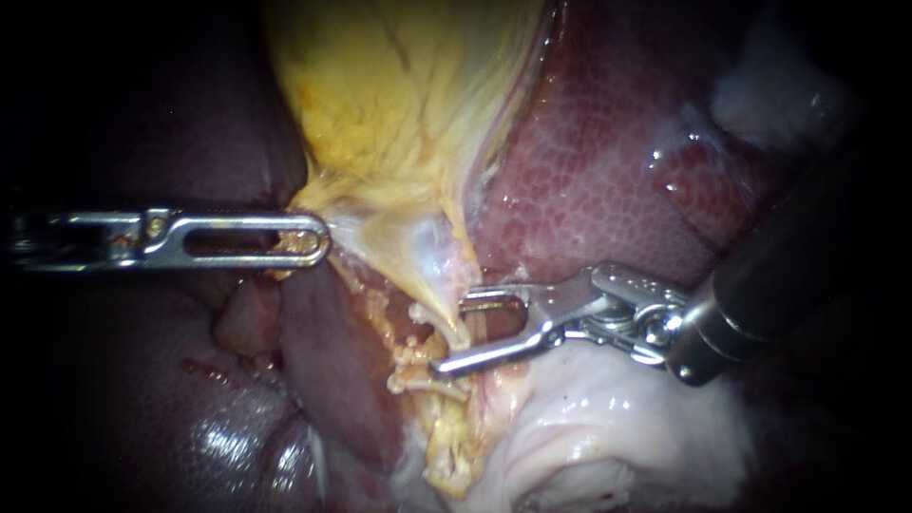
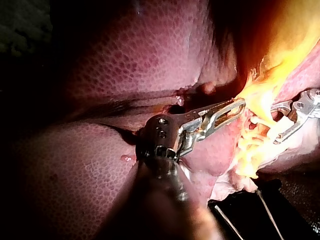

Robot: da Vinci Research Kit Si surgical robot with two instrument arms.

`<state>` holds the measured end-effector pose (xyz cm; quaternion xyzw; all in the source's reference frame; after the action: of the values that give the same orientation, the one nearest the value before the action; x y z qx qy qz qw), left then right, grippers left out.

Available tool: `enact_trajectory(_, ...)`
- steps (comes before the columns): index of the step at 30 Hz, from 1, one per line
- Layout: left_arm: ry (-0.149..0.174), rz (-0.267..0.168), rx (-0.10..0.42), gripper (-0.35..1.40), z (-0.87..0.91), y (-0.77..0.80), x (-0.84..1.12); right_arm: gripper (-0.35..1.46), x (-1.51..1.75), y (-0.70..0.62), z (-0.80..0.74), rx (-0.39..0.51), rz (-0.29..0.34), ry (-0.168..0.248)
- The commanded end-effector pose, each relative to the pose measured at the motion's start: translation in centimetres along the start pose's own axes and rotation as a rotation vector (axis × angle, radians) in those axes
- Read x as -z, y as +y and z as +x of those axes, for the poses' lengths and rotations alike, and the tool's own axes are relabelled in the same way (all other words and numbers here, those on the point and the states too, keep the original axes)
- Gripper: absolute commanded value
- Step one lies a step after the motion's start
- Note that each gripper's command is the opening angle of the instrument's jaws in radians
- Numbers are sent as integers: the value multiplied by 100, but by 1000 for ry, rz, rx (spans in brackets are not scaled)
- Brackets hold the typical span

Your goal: Going back third clip left tube

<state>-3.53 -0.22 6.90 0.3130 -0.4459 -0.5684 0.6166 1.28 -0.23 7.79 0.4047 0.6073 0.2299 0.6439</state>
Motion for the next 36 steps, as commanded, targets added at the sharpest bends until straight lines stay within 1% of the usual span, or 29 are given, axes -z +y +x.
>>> enact_trajectory(1,0,0,0,-35,0,0,0,60,2,-1,0,0,1,-1)
enact_trajectory(11,0,0,0,-35,0,0,0,60,17,-13,6,-5,10,-2)
enact_trajectory(14,0,0,0,-35,0,0,0,60,15,-15,7,-5,10,-2)
enact_trajectory(17,0,0,0,-35,0,0,-1,60,6,-15,6,-4,6,-1)
enact_trajectory(20,0,0,0,-35,0,0,-1,60,-11,-13,3,0,-5,2)
enact_trajectory(24,-1,0,0,-35,0,0,-1,60,-41,-6,-8,9,-7,0)
enact_trajectory(28,0,0,0,-35,0,0,-1,60,-62,0,-18,17,-10,-2)
enact_trajectory(30,0,0,0,-35,0,0,-1,60,-65,2,-18,17,-13,-1)
enact_trajectory(36,-1,0,-1,-35,1,0,-1,60,-61,11,-7,27,-38,9)
